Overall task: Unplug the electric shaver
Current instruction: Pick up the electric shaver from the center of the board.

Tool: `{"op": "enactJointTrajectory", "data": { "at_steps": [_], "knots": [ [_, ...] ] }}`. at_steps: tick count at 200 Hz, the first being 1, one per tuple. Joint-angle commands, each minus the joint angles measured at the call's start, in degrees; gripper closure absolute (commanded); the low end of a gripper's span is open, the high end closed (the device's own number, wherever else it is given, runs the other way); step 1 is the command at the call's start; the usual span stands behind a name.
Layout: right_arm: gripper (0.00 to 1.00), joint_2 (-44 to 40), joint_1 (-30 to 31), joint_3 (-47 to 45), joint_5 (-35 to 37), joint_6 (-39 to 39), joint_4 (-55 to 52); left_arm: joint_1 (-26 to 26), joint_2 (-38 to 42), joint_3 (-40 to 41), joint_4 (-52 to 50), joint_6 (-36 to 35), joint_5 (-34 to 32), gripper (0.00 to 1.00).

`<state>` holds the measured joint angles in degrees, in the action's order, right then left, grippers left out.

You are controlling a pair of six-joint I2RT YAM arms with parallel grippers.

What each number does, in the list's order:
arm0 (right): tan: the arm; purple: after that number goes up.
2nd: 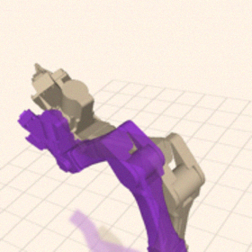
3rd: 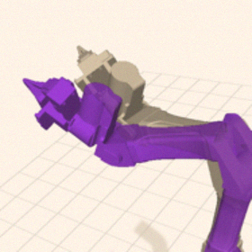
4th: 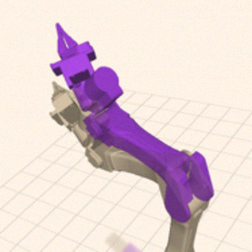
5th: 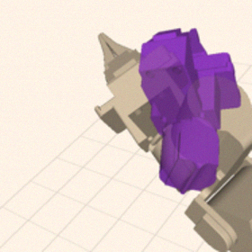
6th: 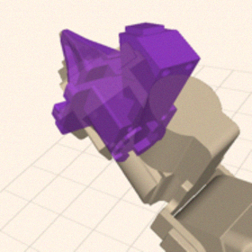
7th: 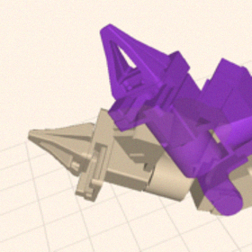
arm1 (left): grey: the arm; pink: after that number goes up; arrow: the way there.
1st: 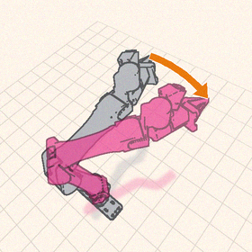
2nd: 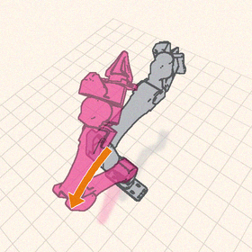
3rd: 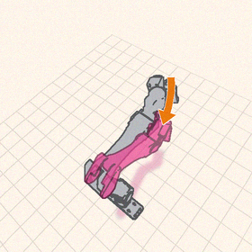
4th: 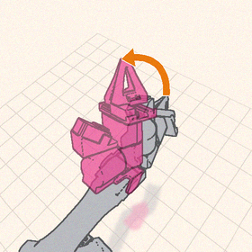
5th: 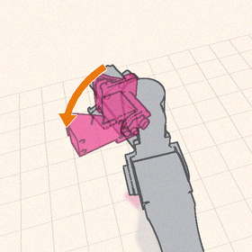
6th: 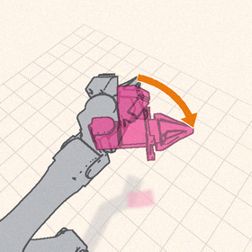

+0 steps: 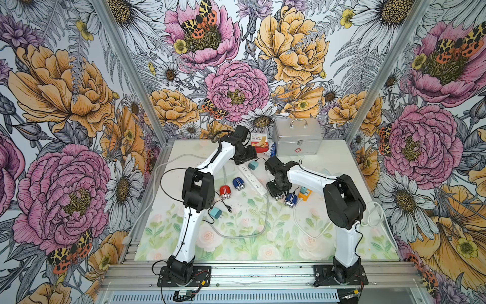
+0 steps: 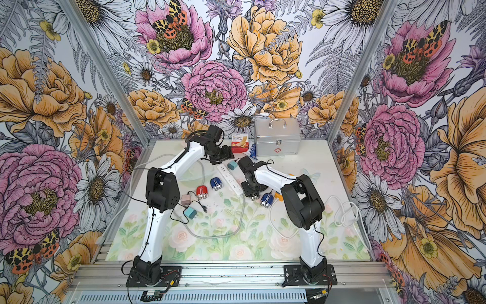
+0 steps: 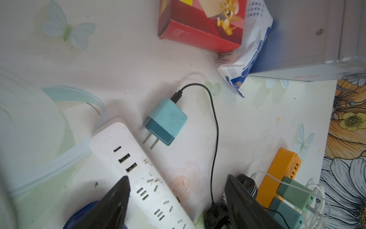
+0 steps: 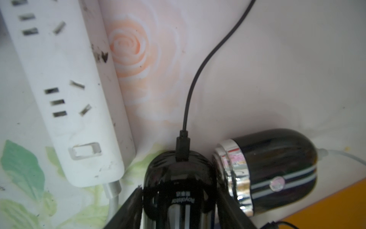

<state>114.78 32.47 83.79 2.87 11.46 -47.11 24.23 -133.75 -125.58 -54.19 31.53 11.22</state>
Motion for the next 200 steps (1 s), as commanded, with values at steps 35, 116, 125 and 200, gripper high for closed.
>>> {"op": "enactJointTrajectory", "data": {
  "at_steps": [35, 116, 125, 200],
  "knots": [
    [0.33, 3.28, 0.84, -0.56, -2.22, 0.25, -4.12, 0.08, 3.64, -0.81, 0.32, 0.20, 1.35, 0.23],
    [0.35, 2.86, 0.84, -0.88, -3.31, -0.20, -4.13, -0.09, 3.25, -1.16, 0.32, 0.38, 2.57, 0.24],
    [0.35, 2.77, 0.84, -0.99, -3.36, -0.37, -4.18, -0.08, 3.12, -1.15, 0.32, 0.37, 2.87, 0.24],
    [0.56, -1.58, 0.50, -1.96, -1.24, -1.89, -2.02, 0.63, 3.68, -0.34, 0.32, 2.40, 7.75, 0.25]
  ]
}}
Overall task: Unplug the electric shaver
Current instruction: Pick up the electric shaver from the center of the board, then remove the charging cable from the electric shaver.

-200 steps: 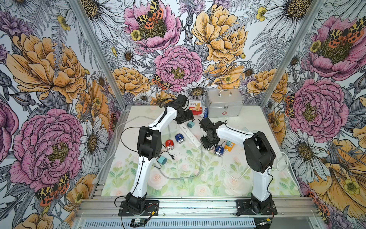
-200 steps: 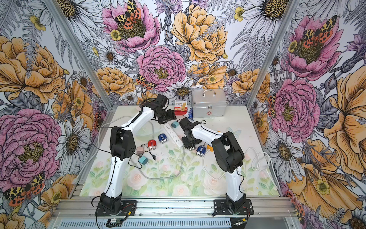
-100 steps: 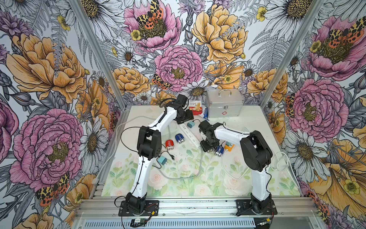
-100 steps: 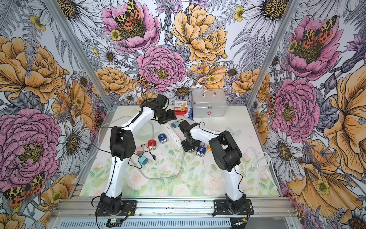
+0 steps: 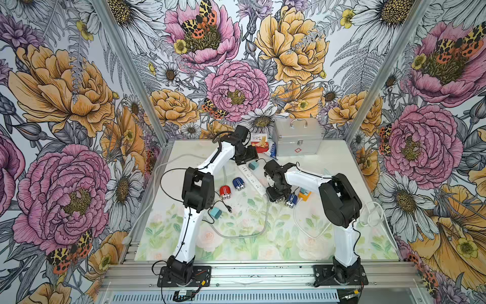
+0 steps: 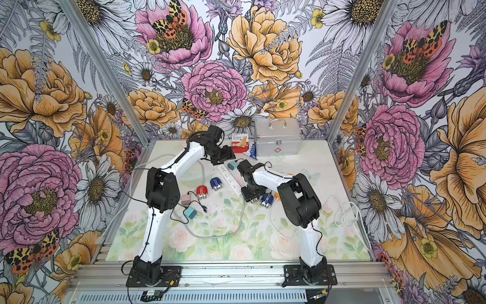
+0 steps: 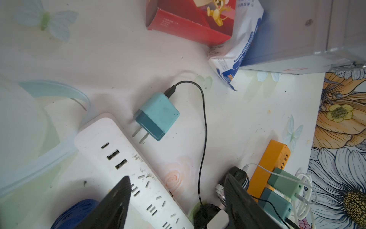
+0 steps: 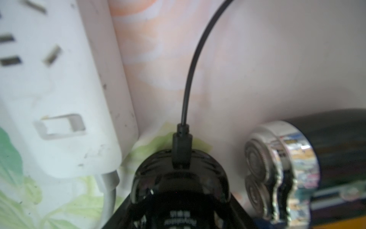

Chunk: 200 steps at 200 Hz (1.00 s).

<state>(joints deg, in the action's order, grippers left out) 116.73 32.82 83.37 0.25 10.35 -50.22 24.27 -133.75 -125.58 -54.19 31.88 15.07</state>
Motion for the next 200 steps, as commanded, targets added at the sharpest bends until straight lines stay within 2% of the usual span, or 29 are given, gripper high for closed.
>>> {"op": "enactJointTrajectory", "data": {
  "at_steps": [1, 23, 53, 109, 159, 200],
  "knots": [
    [0.57, -3.70, 0.10, -1.59, 1.40, -0.77, 1.17, 0.68, 3.72, -0.31, 0.32, 2.14, 3.99, 0.25],
    [0.62, -6.77, -0.76, -3.23, -1.45, -0.75, 3.44, 1.16, 5.23, 1.74, 1.68, 4.43, 6.68, 0.25],
    [0.66, -8.92, -1.44, -4.01, -8.22, -2.69, 4.63, 1.95, 8.52, 10.19, 9.67, 10.64, 12.22, 0.25],
    [0.67, -11.55, -2.05, -4.59, -15.97, -6.90, 5.72, 3.24, 13.19, 25.80, 26.48, 21.03, 17.94, 0.24],
    [0.68, -14.54, -2.41, -6.75, -18.23, -9.11, 6.01, 3.43, 15.84, 41.70, 49.40, 34.02, 21.57, 0.24],
    [0.68, -15.56, -2.74, -7.08, -18.47, -9.01, 5.83, 5.43, 15.41, 42.78, 50.79, 33.56, 22.02, 0.27]
  ]
}}
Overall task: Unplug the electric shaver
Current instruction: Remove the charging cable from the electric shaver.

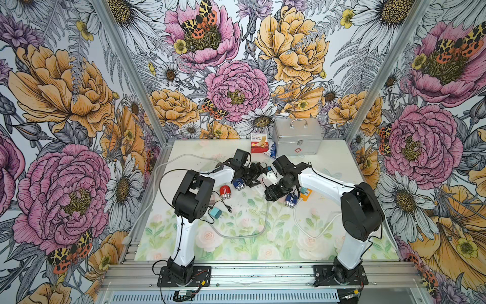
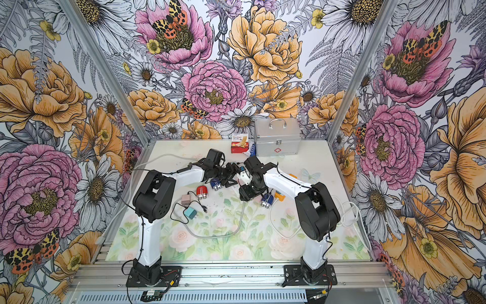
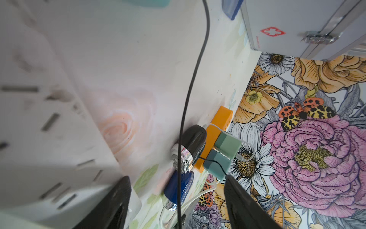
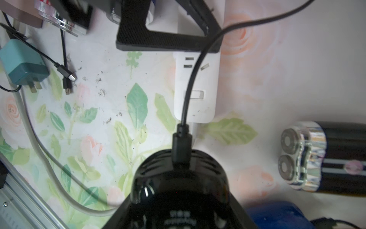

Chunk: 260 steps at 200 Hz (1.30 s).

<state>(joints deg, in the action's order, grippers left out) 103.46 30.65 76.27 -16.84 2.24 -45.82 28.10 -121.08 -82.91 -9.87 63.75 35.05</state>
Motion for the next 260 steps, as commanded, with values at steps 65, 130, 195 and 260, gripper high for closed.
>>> {"op": "enactJointTrajectory", "data": {
  "at_steps": [65, 130, 195, 260],
  "knots": [
    [0.69, -2.99, -1.38, -0.72, -0.68, 1.29, 1.24, 1.96, 2.59, 0.76, 6.20, 0.94, 1.91, 0.74],
    [0.73, -4.09, -2.26, -1.69, 1.27, 4.87, 1.04, 2.37, 0.02, -3.53, 3.00, -0.18, 2.27, 1.00],
    [0.76, -4.58, -2.62, -3.25, 2.09, 10.22, 0.72, 2.24, -4.32, -10.81, -1.37, -1.96, 0.79, 1.00],
    [0.78, -7.30, -3.49, -5.00, 3.35, 11.50, 0.73, 1.34, -7.80, -15.27, -2.04, -1.44, 0.72, 1.00]
  ]
}}
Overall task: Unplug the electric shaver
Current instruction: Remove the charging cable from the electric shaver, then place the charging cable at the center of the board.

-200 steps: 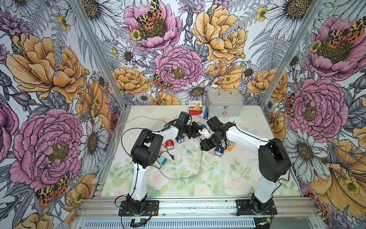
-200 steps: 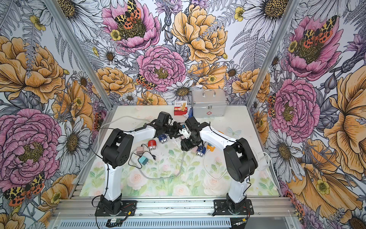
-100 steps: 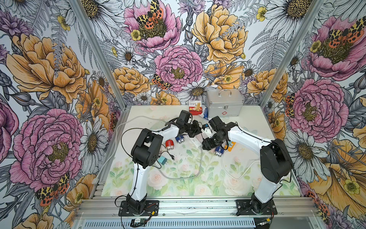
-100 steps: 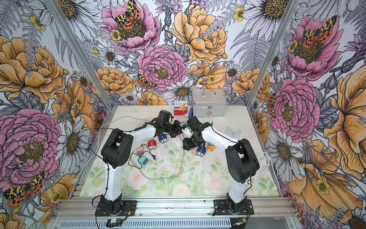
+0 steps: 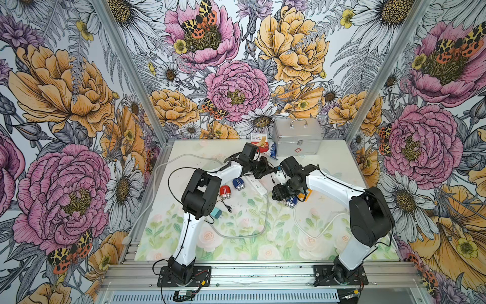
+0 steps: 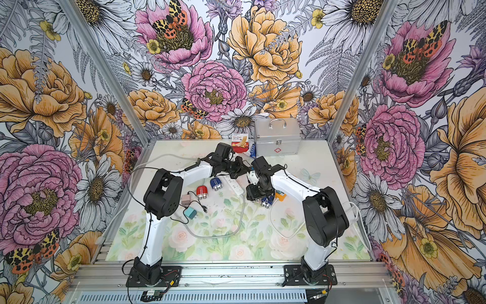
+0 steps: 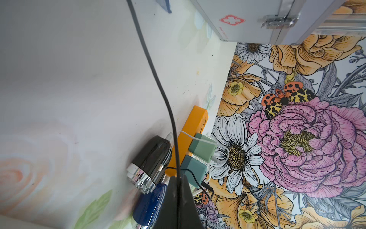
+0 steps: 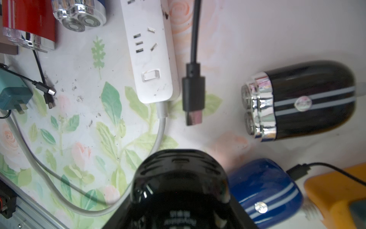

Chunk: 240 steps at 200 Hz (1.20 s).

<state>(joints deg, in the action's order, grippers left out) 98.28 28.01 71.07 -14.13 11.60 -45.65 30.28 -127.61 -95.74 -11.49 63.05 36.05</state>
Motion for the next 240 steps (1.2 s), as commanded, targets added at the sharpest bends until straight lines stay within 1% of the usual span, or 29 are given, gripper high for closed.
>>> {"op": "enactJointTrajectory", "data": {
  "at_steps": [1, 40, 111, 154, 180, 198, 214, 220, 228, 240],
  "knots": [
    [0.78, -2.08, -0.89, 0.21, 0.62, 2.26, 0.56, -0.80, -1.25, -2.48, -0.45, -0.73, -0.24, 1.00],
    [0.78, -1.50, -1.03, -0.05, -1.00, 2.96, 0.62, -0.60, -3.14, -4.93, -0.82, -0.38, -0.04, 1.00],
    [0.78, -4.25, -1.03, -1.51, -2.13, -0.53, 0.55, -0.79, -6.04, -7.94, -1.96, -1.11, 0.35, 1.00],
    [0.78, -7.97, -1.29, -3.89, -0.26, -0.38, -0.12, -0.72, -7.37, -9.68, -4.32, -3.70, -0.95, 1.00],
    [0.78, -9.91, -1.29, -3.84, 1.54, 0.08, -1.06, -0.31, -7.74, -11.23, -7.70, -6.51, -2.24, 1.00],
    [0.78, -11.26, -1.29, -3.29, 2.78, 0.17, -1.33, 0.10, -7.36, -11.64, -9.35, -8.20, -3.10, 0.89],
    [0.78, -11.92, -1.29, -2.40, 3.48, 0.40, -1.55, 0.44, -6.80, -11.73, -10.48, -9.52, -3.48, 0.82],
    [0.78, -12.07, -1.29, -2.05, 3.54, 0.40, -1.63, 0.63, -6.54, -11.83, -10.97, -10.05, -3.74, 0.77],
    [0.78, -12.19, -1.27, -1.54, 3.73, 0.55, -1.80, 0.83, -6.28, -12.00, -11.95, -10.84, -4.19, 0.66],
    [0.78, -12.32, -1.14, -0.63, 4.01, 0.75, -2.37, 1.13, -5.76, -12.27, -13.06, -11.98, -4.75, 0.56]
  ]
}}
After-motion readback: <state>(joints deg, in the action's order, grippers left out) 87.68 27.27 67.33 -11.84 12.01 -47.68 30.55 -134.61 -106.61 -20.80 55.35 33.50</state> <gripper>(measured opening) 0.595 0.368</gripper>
